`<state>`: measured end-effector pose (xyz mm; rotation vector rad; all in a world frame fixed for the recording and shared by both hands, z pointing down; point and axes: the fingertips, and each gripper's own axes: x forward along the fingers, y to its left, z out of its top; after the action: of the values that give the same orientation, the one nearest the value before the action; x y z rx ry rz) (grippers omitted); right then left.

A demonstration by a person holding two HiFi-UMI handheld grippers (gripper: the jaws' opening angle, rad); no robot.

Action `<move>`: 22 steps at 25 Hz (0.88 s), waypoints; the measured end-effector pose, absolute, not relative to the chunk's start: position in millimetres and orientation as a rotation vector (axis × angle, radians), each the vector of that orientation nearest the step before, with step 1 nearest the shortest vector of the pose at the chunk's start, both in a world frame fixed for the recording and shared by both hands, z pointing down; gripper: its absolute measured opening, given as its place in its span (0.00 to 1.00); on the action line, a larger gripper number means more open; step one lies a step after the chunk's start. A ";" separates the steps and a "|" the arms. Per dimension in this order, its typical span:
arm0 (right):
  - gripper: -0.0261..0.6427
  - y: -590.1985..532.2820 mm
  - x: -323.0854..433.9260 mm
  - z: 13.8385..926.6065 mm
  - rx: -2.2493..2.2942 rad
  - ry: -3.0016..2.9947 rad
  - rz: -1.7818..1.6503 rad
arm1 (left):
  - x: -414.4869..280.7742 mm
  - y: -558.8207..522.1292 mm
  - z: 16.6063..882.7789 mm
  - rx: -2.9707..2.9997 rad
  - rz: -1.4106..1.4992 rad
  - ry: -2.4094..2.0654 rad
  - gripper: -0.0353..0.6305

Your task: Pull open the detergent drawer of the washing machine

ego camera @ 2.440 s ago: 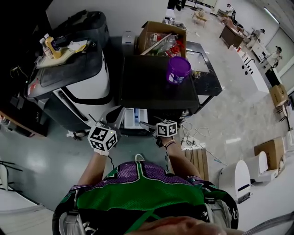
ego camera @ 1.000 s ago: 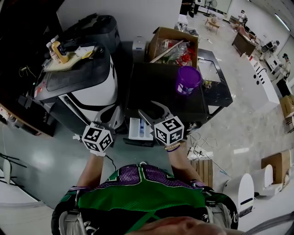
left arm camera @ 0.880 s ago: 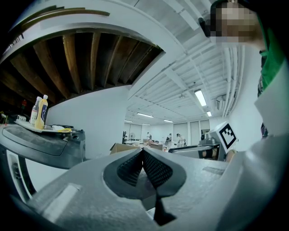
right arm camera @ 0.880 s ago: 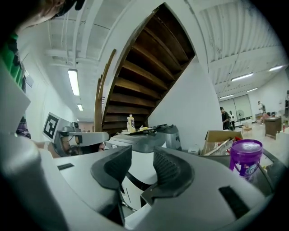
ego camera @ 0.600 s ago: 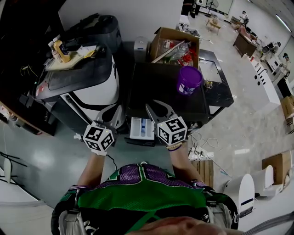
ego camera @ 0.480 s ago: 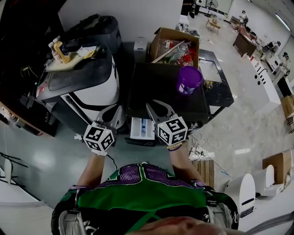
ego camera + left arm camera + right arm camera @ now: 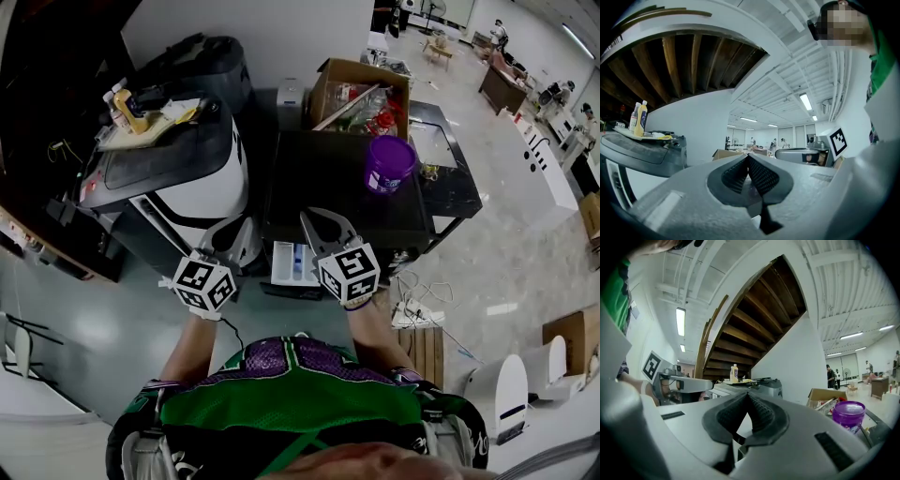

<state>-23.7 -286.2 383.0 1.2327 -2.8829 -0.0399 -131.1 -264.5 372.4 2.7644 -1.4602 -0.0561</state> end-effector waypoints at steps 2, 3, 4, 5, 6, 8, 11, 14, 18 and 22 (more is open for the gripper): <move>0.04 -284.2 -25.8 383.6 1.223 -2.873 -0.056 | -131.1 -263.6 372.4 2.763 -0.055 -1.459 0.08; 0.04 -283.4 -26.8 384.3 1.216 -2.871 -0.059 | -131.1 -263.2 372.6 2.763 -0.055 -1.459 0.08; 0.04 -282.7 -27.7 384.9 1.212 -2.869 -0.061 | -131.2 -262.7 372.9 2.762 -0.055 -1.459 0.08; 0.04 -281.8 -28.4 385.4 1.210 -2.867 -0.063 | -131.5 -262.1 373.3 2.760 -0.054 -1.459 0.08; 0.04 -280.9 -29.1 385.9 1.211 -2.866 -0.065 | -132.0 -261.4 373.9 2.759 -0.053 -1.459 0.08; 0.04 -279.6 -30.6 386.3 1.212 -2.867 -0.062 | -133.7 -260.3 374.9 2.756 -0.051 -1.462 0.08; 0.04 -279.9 -32.1 386.2 1.212 -2.868 -0.057 | -135.8 -260.3 375.4 2.754 -0.054 -1.467 0.08; 0.04 -279.1 -32.8 383.5 1.208 -2.875 -0.062 | -137.0 -260.2 375.2 2.753 -0.058 -1.472 0.08; 0.04 -277.5 -36.0 381.4 1.210 -2.876 -0.068 | -140.8 -259.6 375.8 2.752 -0.058 -1.475 0.08; 0.04 -276.1 -35.2 381.9 1.211 -2.876 -0.073 | -139.9 -258.8 376.6 2.755 -0.062 -1.475 0.08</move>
<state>-35.2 -276.1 381.9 1.2110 -2.8756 -0.0734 -139.9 -258.8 376.6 2.7550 -1.4752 -0.0621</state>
